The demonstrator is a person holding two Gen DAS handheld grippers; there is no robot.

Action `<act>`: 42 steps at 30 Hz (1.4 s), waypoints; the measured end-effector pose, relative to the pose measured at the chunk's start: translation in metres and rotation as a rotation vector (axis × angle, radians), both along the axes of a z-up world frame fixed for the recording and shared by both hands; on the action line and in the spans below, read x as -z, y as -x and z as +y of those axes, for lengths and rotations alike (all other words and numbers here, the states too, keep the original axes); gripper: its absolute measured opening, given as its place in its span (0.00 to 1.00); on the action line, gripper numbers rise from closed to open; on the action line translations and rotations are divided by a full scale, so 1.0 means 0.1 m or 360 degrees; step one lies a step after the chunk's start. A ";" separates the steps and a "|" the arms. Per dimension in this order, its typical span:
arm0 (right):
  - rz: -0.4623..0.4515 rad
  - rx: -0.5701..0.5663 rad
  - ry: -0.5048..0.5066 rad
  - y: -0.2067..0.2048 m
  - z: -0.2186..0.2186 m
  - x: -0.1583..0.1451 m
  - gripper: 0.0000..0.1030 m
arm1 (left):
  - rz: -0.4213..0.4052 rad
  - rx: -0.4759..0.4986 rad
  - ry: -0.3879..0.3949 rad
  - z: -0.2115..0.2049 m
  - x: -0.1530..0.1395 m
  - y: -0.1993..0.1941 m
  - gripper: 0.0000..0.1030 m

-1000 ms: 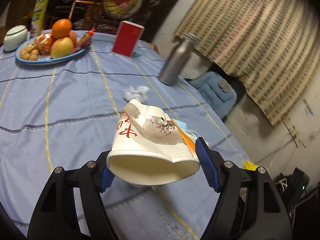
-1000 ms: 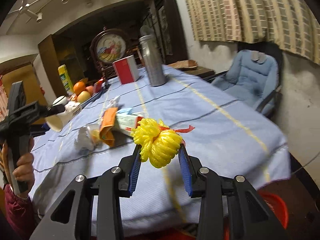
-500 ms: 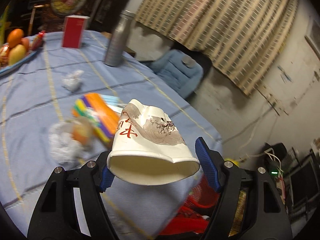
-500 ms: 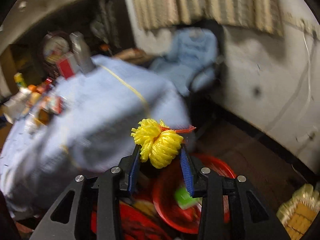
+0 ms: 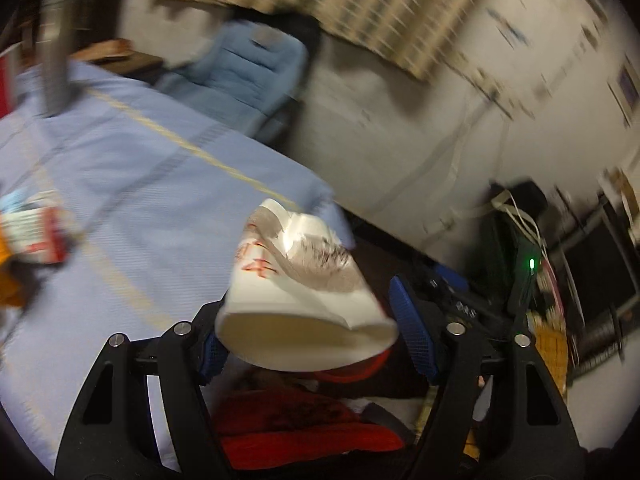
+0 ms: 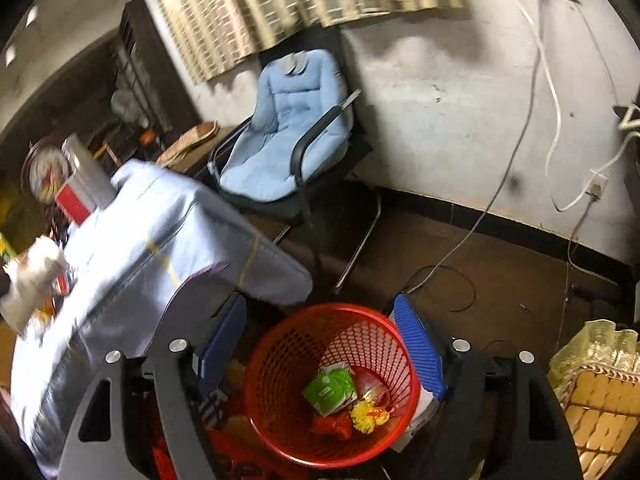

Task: Collect trash
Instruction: 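Carry the paper cup and yellow mesh to the wastebasket and release them, then move both open tools back over the table toward the remaining trash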

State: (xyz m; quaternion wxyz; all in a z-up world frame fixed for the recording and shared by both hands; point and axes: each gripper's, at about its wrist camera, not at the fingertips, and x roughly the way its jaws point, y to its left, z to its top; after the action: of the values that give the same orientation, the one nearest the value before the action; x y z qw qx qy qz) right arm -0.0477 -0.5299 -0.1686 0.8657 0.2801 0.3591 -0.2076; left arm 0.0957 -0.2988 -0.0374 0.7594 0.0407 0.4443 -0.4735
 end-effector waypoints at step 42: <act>-0.0101 -0.0482 0.0120 -0.57 1.01 -0.56 0.79 | -0.0367 -0.1012 -0.0479 2.24 -0.04 -1.18 0.94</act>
State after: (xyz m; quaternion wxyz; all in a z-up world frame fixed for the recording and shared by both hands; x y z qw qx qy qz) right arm 0.0090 -0.4287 -0.1131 0.9079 0.1965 0.3618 -0.0792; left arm 0.2134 -0.0750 -0.0331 0.8992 0.0647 0.4109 -0.1355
